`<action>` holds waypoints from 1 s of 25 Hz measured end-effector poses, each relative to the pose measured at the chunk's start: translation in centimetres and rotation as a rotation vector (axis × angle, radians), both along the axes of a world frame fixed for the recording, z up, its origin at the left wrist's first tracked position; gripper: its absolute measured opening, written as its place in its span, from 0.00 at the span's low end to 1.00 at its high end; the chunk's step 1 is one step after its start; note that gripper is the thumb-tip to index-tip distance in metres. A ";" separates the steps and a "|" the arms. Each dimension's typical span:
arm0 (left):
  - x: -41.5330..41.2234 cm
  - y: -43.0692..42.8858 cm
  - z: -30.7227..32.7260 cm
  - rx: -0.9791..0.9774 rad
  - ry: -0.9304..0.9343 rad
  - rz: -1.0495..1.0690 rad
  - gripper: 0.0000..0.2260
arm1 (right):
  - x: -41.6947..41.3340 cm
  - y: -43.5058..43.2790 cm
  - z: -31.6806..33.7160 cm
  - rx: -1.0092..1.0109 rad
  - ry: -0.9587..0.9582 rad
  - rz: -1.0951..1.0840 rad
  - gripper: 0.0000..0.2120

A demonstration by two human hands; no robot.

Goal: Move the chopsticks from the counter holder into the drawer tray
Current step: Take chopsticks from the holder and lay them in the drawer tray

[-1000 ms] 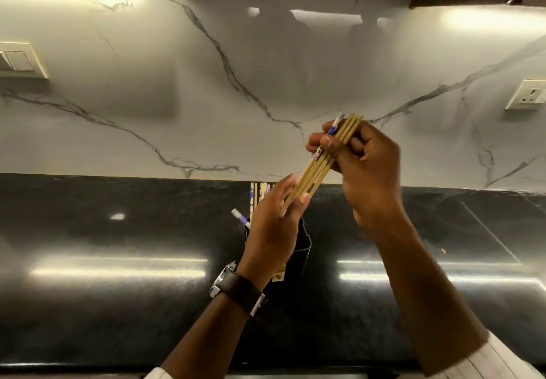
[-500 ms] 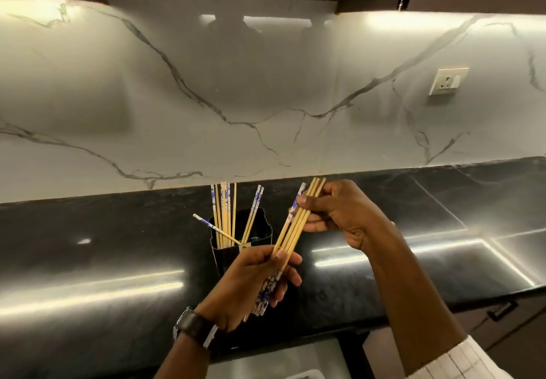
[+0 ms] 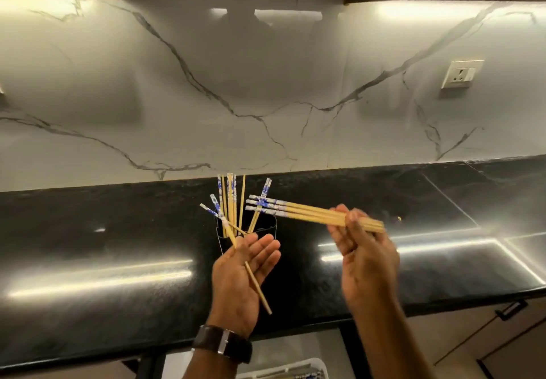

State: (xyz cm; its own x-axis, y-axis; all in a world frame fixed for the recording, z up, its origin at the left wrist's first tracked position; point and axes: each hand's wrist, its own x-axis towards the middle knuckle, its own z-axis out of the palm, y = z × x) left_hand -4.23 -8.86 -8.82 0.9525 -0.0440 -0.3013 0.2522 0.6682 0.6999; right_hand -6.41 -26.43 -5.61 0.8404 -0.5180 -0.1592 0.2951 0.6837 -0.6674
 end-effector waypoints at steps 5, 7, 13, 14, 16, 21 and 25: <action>-1.0 -3.9 0.2 -0.140 0.166 0.120 0.15 | -4.8 8.0 -6.0 0.020 0.296 0.096 0.17; -1.7 -3.9 -0.7 -0.056 0.175 0.149 0.14 | -5.8 9.0 -6.9 0.047 0.356 0.121 0.15; -4.0 -3.4 -3.5 -0.021 0.120 0.102 0.12 | -7.3 8.5 -8.4 -0.119 0.549 0.204 0.06; -4.4 -3.2 -3.8 0.003 0.090 0.077 0.12 | -7.5 8.0 -8.5 -0.262 0.593 0.182 0.07; -5.0 -2.7 -4.1 0.086 -0.002 0.006 0.13 | -7.6 7.1 -8.4 -0.671 0.631 0.159 0.12; -5.2 -0.3 -4.0 0.363 -0.183 -0.191 0.12 | -6.1 5.6 -7.4 -0.839 0.372 -0.005 0.15; -6.2 -0.1 -4.5 0.420 -0.203 -0.411 0.15 | -3.1 3.9 -5.4 -0.768 0.223 0.509 0.08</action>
